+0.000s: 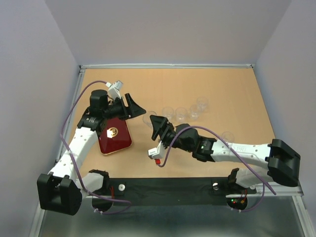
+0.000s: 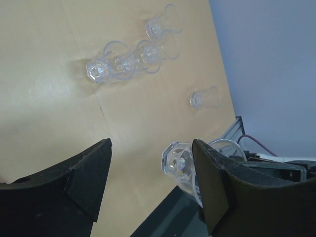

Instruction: Place the glasses into the tray

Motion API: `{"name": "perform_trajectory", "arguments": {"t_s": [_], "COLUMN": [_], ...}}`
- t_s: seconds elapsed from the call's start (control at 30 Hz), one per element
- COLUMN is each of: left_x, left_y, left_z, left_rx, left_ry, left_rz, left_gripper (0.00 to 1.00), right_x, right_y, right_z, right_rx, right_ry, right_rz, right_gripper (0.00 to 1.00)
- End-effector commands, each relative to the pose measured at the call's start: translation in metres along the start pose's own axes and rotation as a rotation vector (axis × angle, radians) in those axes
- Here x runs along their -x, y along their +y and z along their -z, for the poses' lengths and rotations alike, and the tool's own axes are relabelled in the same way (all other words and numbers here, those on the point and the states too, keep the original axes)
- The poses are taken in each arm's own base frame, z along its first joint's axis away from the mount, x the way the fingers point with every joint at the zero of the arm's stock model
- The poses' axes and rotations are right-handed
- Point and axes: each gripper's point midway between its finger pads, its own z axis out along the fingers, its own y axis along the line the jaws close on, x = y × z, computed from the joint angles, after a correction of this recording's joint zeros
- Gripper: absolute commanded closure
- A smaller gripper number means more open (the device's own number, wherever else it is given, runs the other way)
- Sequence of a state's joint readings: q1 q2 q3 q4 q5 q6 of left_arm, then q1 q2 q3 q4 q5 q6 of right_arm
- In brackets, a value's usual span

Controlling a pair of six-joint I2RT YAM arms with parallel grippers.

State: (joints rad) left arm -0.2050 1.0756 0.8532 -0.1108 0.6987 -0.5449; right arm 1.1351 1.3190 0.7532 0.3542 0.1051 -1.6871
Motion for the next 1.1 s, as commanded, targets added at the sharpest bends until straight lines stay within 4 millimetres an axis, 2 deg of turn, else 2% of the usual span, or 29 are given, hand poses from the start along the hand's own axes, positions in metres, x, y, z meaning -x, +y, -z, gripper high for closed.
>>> {"name": "perform_trajectory", "arguments": {"t_s": [0.0,0.1,0.23,0.43,0.8,0.93,1.07], "left_x": [-0.001,-0.009,-0.014,0.002,0.021,0.018,0.003], "left_y": [-0.007,-0.007,-0.017,-0.014,-0.033,-0.044,-0.052], "left_z": [0.007,0.003,-0.002,0.0,0.013,0.018,0.021], "left_rx": [0.007,0.013,-0.009,0.058,0.039,-0.011,-0.083], "left_ry": [0.016,0.049,0.072,0.005,-0.102,-0.094,-0.031], "left_rz": [-0.112,-0.144,-0.173,-0.169,-0.168,-0.194,-0.239], "left_gripper": [0.27,0.3,0.32,0.32,0.32,0.32,0.32], "right_x": [0.001,0.002,0.003,0.011,0.013,0.012,0.011], "right_y": [-0.025,-0.022,-0.018,-0.014,-0.001,0.001,0.0], "right_z": [0.0,-0.002,-0.003,0.002,0.009,0.009,0.008], "right_rx": [-0.088,-0.078,-0.07,-0.054,-0.01,-0.006,-0.01], "right_ry": [0.013,0.014,0.01,-0.014,-0.013,-0.003,-0.001], "right_rz": [0.019,0.021,0.021,0.008,-0.01,-0.011,-0.013], "right_gripper": [0.41,0.41,0.41,0.41,0.41,0.41,0.41]}}
